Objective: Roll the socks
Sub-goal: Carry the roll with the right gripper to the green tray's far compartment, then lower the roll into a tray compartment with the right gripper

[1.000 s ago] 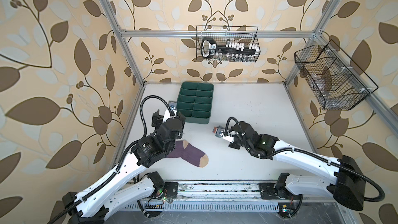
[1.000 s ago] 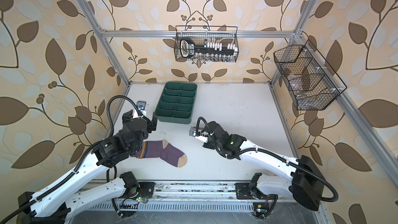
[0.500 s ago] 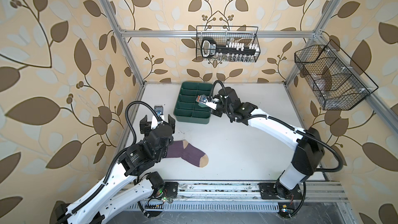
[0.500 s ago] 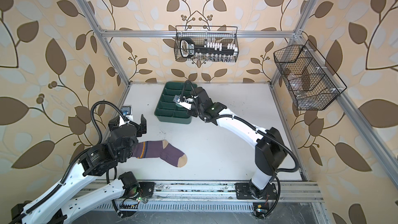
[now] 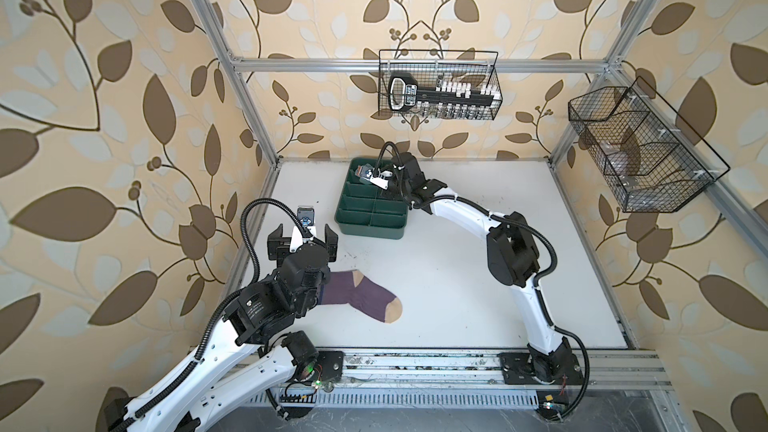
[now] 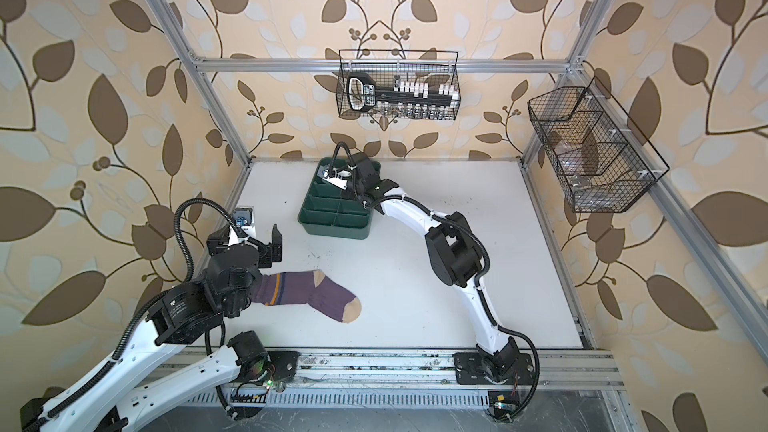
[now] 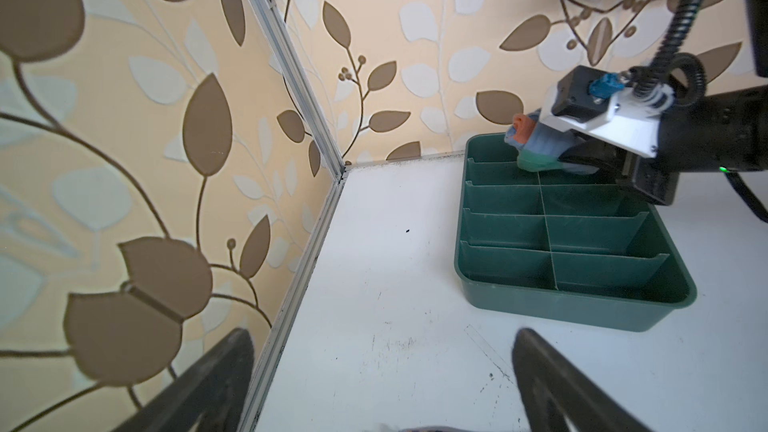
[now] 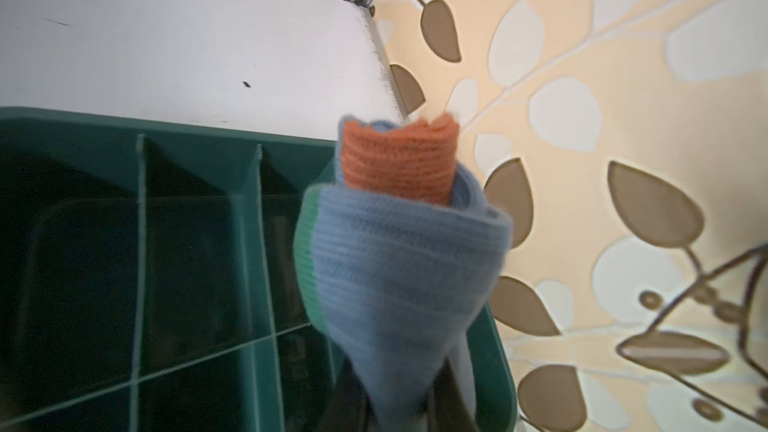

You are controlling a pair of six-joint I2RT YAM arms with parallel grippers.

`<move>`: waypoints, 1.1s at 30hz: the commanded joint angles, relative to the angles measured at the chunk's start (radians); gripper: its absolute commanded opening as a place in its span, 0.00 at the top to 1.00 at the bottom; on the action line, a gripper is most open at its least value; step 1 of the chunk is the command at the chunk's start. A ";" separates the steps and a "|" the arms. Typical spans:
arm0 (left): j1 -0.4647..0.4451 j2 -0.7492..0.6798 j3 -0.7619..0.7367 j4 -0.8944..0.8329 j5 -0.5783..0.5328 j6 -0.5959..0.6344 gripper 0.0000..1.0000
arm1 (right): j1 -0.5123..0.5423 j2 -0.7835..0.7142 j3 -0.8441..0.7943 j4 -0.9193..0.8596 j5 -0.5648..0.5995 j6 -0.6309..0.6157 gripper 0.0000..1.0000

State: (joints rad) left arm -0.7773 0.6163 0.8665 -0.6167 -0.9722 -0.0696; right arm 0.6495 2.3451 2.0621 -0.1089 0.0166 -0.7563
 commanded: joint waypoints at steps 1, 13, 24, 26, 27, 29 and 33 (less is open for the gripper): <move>0.009 -0.031 -0.012 0.054 -0.007 0.018 0.01 | -0.033 0.039 0.077 -0.018 0.068 -0.081 1.00; 0.009 0.043 0.015 0.001 0.113 -0.020 0.02 | -0.102 0.089 0.055 -0.149 -0.018 -0.255 1.00; 0.009 0.160 0.026 -0.037 0.327 -0.087 0.10 | -0.128 0.082 0.002 -0.330 -0.073 -0.337 1.00; 0.009 0.166 0.030 -0.038 0.348 -0.083 0.10 | -0.141 0.066 -0.016 -0.398 -0.084 -0.366 1.00; 0.009 0.170 0.036 -0.041 0.356 -0.081 0.10 | -0.151 0.059 -0.015 -0.433 -0.086 -0.369 1.00; 0.009 0.178 0.044 -0.045 0.369 -0.075 0.10 | -0.173 0.044 -0.019 -0.504 -0.111 -0.374 1.00; 0.009 0.195 0.048 -0.037 0.381 -0.064 0.09 | -0.221 -0.011 -0.078 -0.584 -0.132 -0.393 1.00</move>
State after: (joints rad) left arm -0.7773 0.8047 0.8742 -0.6590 -0.6109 -0.1329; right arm 0.4706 2.3558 2.0441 -0.4606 -0.0921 -1.1011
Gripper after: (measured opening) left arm 0.906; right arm 0.111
